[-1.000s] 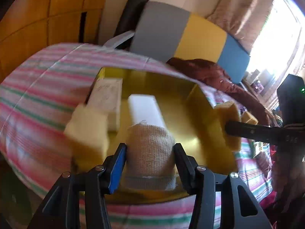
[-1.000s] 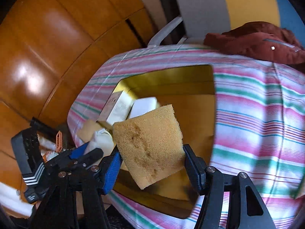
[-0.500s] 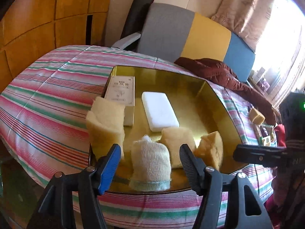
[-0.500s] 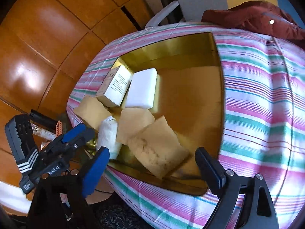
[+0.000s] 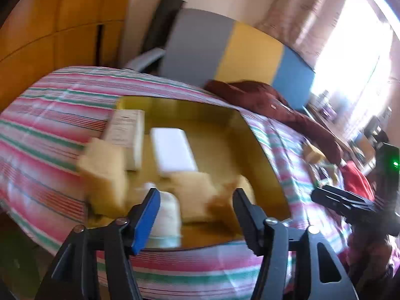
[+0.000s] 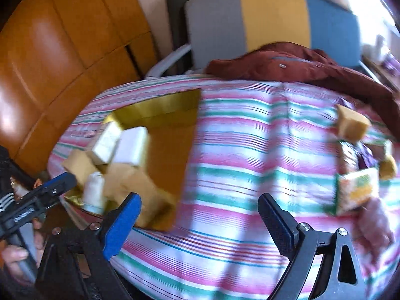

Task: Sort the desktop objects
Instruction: 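Carry the sock and sponge into the gold box and open both grippers, then move both grippers back toward the remaining snack packets and sponge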

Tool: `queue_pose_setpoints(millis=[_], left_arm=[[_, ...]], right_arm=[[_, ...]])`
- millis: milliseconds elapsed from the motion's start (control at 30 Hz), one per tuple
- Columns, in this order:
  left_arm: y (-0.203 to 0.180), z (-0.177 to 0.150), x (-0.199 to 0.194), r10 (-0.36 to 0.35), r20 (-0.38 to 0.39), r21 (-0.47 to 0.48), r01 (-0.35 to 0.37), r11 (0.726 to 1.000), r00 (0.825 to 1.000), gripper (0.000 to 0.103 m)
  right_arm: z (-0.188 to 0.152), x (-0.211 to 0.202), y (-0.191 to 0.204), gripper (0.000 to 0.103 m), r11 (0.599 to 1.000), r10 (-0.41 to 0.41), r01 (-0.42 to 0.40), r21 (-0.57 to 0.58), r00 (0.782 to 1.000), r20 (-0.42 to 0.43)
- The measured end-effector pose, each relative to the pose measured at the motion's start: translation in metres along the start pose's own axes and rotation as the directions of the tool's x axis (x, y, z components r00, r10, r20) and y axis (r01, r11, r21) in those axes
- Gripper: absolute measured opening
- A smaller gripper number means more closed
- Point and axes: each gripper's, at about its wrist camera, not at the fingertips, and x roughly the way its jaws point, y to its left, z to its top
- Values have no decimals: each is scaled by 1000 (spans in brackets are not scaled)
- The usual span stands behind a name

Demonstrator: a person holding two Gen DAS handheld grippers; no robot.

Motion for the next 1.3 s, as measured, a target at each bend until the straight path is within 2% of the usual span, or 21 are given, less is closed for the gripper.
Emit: queue_pose_setpoints(millis=[167, 300, 400, 533, 667, 767, 867, 1100, 1200, 1267, 1300], left_arm=[[-36, -4, 7, -69, -32, 85, 71, 994, 997, 58], [-67, -7, 13, -123, -69, 171, 133, 976, 990, 58], [-92, -11, 18, -163, -103, 224, 182, 957, 981, 58], [-121, -13, 24, -212, -140, 269, 243, 932, 967, 58], [-152, -17, 30, -232, -165, 332, 276, 902, 959, 58], [-169, -22, 34, -233, -183, 373, 286, 883, 955, 60], [-182, -30, 38, -203, -188, 412, 265, 872, 961, 69], [-196, -38, 51, -204, -249, 430, 298, 852, 947, 71], [-200, -32, 56, -211, -253, 423, 303, 854, 944, 71], [-201, -25, 60, -215, -256, 407, 307, 860, 942, 70], [-201, -21, 62, -221, -258, 396, 311, 864, 941, 70]], right_arm=[[-23, -15, -52, 96, 989, -76, 77, 128, 997, -17], [-41, -37, -101, 97, 958, -138, 138, 253, 990, -19], [-53, -59, -138, 101, 917, -168, 155, 367, 986, 4], [-63, -87, -186, 102, 836, -174, 118, 535, 983, 55], [-68, -103, -211, 103, 787, -197, 104, 608, 976, 89], [-65, -105, -219, 103, 789, -211, 115, 603, 973, 91], [-56, -104, -222, 103, 815, -210, 121, 567, 973, 93], [-31, -91, -227, 101, 875, -183, 117, 469, 978, 98], [-18, -84, -230, 84, 896, -187, 135, 422, 979, 84], [-9, -78, -234, 66, 905, -200, 158, 394, 978, 68], [-1, -76, -237, 65, 908, -223, 185, 375, 973, 59]])
